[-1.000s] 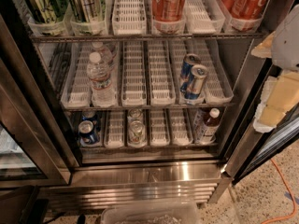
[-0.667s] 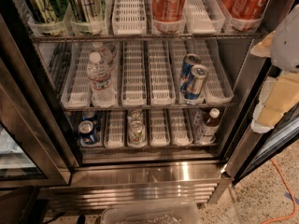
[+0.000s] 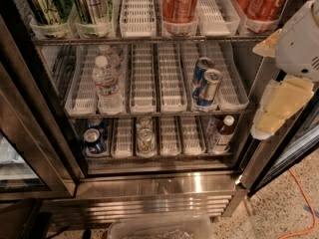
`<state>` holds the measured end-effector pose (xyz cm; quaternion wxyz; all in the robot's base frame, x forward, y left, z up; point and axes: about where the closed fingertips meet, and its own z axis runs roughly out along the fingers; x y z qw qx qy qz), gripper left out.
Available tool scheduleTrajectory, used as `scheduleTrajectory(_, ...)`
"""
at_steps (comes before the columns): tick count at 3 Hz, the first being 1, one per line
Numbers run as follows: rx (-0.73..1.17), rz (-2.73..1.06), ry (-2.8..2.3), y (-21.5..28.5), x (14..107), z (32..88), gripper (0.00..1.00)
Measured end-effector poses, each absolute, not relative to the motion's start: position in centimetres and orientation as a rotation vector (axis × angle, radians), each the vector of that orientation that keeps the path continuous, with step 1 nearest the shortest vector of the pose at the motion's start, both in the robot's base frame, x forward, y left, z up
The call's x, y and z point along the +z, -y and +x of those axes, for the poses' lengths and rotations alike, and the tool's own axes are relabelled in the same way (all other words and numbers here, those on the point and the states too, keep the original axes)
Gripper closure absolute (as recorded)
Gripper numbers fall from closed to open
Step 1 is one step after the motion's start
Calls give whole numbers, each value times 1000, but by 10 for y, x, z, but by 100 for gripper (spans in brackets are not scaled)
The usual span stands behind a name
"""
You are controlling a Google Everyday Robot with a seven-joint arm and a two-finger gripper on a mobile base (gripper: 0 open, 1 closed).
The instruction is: Pick coke can from top shelf of fridge
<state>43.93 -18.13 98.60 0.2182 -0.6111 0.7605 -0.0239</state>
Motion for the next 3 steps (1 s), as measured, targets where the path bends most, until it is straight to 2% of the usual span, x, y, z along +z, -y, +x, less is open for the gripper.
scheduleTrajectory(1, -18, -1642, -2085, 164, 983, 432, 0)
scheduleTrajectory(3, 83, -1471, -1920, 88, 1001, 425, 0)
